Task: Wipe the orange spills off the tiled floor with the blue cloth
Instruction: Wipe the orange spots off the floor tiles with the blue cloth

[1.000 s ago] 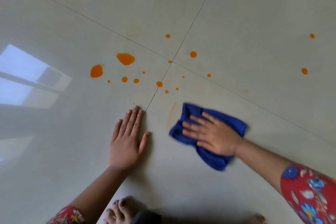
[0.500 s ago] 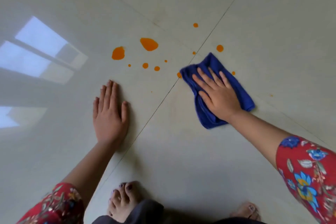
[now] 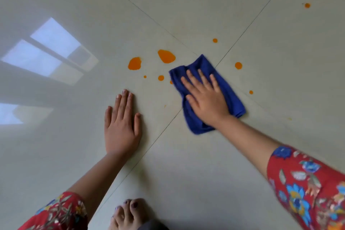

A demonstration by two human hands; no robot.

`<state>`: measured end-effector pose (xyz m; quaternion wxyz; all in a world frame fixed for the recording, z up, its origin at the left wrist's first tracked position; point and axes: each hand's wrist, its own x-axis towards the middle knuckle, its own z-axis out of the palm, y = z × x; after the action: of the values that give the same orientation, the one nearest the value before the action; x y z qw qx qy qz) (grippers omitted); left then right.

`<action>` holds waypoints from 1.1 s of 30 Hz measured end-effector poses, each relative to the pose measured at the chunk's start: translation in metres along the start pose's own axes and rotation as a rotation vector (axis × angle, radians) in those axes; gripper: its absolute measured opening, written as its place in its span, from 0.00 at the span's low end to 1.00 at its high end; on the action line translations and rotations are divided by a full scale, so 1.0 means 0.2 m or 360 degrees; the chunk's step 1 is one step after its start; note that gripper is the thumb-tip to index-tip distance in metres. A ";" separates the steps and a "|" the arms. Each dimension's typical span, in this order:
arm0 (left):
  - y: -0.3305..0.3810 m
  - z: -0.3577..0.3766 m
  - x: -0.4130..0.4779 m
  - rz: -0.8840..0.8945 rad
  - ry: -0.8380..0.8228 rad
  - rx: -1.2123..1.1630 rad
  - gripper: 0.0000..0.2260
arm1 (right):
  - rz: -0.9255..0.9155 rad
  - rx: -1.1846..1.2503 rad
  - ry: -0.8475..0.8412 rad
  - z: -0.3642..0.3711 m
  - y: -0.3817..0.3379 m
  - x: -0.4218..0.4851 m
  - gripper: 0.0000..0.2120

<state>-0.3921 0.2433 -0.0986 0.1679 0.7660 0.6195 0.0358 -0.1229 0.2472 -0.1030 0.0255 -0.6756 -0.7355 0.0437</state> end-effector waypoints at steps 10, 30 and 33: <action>-0.19 -0.12 0.24 -0.0147 0.0188 -0.0142 0.25 | -0.0287 -0.0018 -0.0171 -0.02 0.18 -0.04 0.26; -0.29 -0.12 0.38 -0.0216 0.0190 -0.0055 0.26 | 0.0260 -0.0040 0.0082 0.05 -0.36 0.23 0.28; -0.28 -0.12 0.40 -0.0223 0.0206 -0.0043 0.26 | -0.0129 0.0070 0.0064 0.08 -0.55 0.19 0.27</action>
<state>-0.4322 0.3352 -0.1044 0.1399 0.7145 0.6806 0.0819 -0.2365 0.2763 -0.1090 0.0569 -0.6452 -0.7605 0.0454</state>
